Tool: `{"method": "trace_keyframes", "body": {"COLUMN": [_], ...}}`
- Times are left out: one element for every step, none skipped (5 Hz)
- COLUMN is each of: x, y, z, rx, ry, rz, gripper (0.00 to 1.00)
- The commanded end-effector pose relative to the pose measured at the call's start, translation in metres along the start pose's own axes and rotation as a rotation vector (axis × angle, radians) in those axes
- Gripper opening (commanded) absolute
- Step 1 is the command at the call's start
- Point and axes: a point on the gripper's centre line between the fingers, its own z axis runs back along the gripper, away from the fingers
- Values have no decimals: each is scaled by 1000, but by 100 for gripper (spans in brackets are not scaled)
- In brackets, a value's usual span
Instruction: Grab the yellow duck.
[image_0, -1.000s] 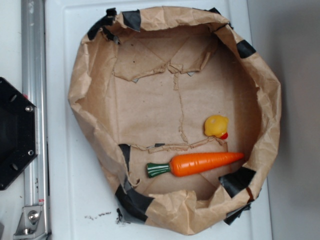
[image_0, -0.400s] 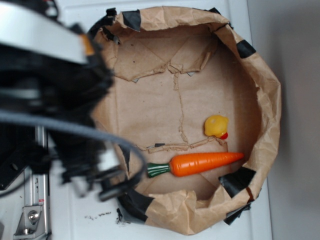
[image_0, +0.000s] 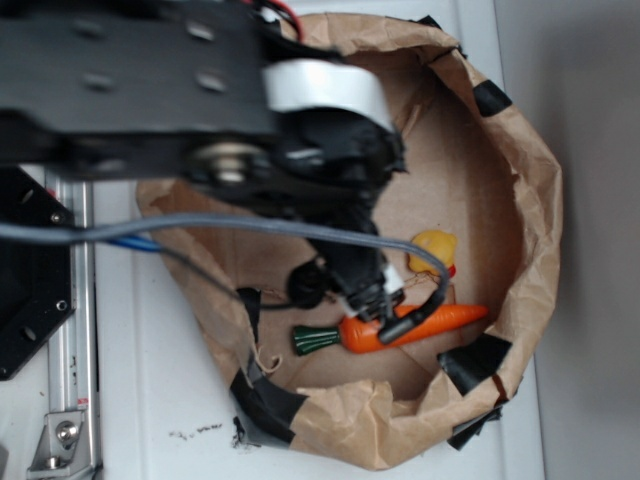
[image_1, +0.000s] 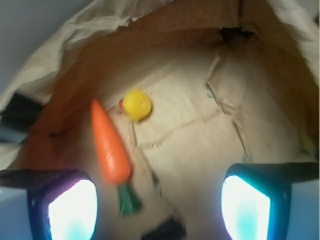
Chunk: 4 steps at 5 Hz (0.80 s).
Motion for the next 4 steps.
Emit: {"method": "trace_keyframes", "body": {"x": [8, 8, 8, 24], "y": [-1, -1, -1, -2], "z": [11, 11, 11, -17], "rx": [-19, -19, -19, -77], "ry": [-43, -43, -43, -137], "rz": [-8, -8, -8, 67], "gripper": [100, 100, 100, 100]}}
